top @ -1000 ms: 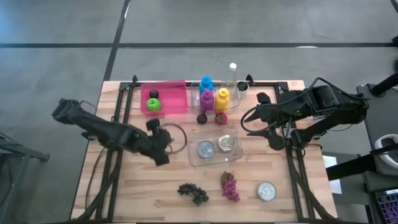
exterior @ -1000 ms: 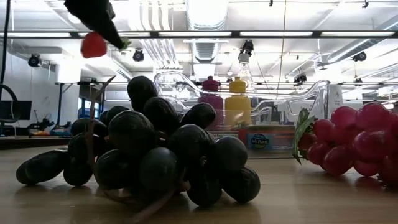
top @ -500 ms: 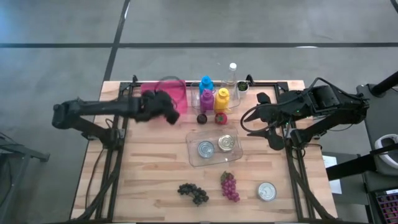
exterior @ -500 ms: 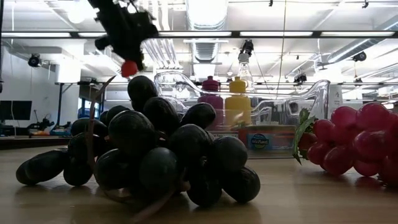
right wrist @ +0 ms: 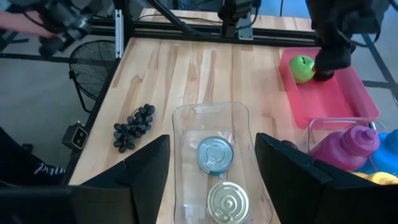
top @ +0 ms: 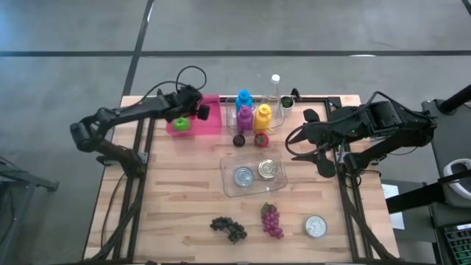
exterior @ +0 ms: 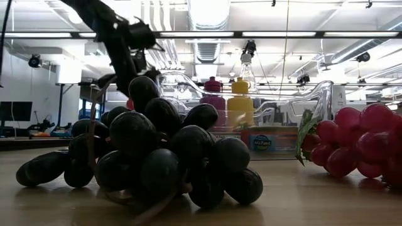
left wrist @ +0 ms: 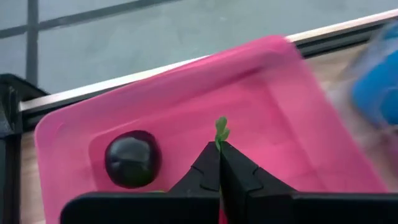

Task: Pick & Place Food Item
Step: Put the strawberry into the pink bin

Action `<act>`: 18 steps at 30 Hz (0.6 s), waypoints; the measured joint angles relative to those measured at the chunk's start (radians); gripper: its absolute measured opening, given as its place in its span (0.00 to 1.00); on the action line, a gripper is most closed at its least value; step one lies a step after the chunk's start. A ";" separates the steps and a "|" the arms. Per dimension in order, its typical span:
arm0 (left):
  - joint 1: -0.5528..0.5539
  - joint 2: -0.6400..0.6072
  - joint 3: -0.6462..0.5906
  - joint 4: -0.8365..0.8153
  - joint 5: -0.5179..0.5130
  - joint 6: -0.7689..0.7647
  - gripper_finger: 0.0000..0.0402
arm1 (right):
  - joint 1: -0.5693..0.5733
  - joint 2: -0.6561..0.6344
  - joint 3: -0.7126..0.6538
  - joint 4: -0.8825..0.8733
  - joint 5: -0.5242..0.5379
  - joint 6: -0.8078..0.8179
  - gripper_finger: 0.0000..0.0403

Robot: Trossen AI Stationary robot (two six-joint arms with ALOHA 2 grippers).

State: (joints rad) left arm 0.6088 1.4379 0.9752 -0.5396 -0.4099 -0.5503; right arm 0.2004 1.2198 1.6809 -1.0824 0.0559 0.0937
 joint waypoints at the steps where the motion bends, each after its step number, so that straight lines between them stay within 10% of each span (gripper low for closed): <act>1: 0.007 0.010 0.000 0.000 0.000 0.000 0.00 | 0.000 0.000 0.000 0.001 0.000 0.000 0.59; 18: 0.022 0.119 0.000 0.055 0.029 -0.005 0.10 | 0.000 0.000 0.000 0.020 -0.002 0.000 0.58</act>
State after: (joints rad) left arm 0.6313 1.5570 0.9756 -0.4849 -0.3813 -0.5549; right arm 0.2004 1.2198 1.6807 -1.0628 0.0544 0.0939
